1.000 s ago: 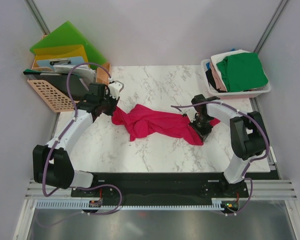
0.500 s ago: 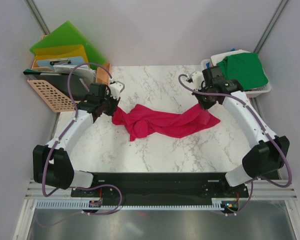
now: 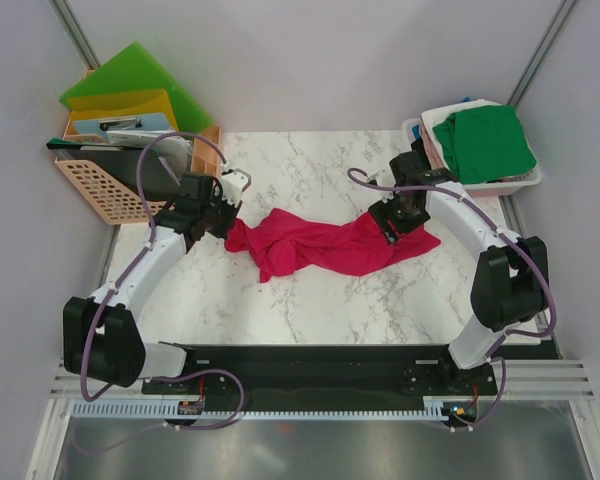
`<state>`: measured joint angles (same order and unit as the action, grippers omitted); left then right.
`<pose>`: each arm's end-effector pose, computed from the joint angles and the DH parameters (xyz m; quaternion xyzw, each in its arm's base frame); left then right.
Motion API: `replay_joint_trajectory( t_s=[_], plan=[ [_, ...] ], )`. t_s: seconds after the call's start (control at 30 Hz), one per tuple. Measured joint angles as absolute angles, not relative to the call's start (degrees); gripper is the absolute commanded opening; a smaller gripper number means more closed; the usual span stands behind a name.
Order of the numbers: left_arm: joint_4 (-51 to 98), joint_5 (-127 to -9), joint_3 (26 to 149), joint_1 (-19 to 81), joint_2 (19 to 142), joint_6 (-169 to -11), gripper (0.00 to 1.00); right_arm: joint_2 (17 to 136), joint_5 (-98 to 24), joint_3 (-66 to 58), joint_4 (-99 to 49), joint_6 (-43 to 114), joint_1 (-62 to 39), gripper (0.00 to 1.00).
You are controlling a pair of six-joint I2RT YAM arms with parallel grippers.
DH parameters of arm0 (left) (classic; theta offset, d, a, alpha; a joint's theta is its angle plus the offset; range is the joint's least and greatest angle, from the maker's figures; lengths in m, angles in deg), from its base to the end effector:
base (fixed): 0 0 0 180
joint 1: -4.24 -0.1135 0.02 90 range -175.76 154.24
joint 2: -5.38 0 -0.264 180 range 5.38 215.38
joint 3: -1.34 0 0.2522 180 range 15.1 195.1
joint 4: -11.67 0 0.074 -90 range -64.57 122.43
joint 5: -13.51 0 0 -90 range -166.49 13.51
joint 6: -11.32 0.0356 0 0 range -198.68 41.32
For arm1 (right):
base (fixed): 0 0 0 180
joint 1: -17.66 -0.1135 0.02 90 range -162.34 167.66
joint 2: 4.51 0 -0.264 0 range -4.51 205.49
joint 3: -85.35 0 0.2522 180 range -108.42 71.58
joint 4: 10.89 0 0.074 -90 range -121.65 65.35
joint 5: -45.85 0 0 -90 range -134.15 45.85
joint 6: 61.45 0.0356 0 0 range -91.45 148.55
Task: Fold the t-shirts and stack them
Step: Flatten out the tshirt
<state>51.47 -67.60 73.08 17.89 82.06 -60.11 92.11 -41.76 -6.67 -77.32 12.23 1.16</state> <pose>0.2786 -0.0733 0.2718 0.2840 0.8758 -0.0550 0.3863 0.3231 0.0973 0.2519 -0.2819 0.9450 0.0208 0.1647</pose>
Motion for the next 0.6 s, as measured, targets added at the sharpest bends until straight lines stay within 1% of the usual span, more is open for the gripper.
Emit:
replay_joint_trajectory(
  t_s=[0.27,0.43,0.6],
  plan=[
    [51.5,-67.4,73.1,18.7,82.0,-60.1,0.02,93.8,-41.9,-5.6,-70.7,13.2,1.2,0.69],
    [51.4,-67.6,73.1,18.9,82.0,-60.1,0.02,102.1,-40.8,-8.7,-68.7,14.9,1.2,0.63],
    [51.4,-67.7,73.1,18.9,82.0,-60.1,0.02,108.9,-40.5,-11.7,-67.2,16.3,1.3,0.63]
  ],
)
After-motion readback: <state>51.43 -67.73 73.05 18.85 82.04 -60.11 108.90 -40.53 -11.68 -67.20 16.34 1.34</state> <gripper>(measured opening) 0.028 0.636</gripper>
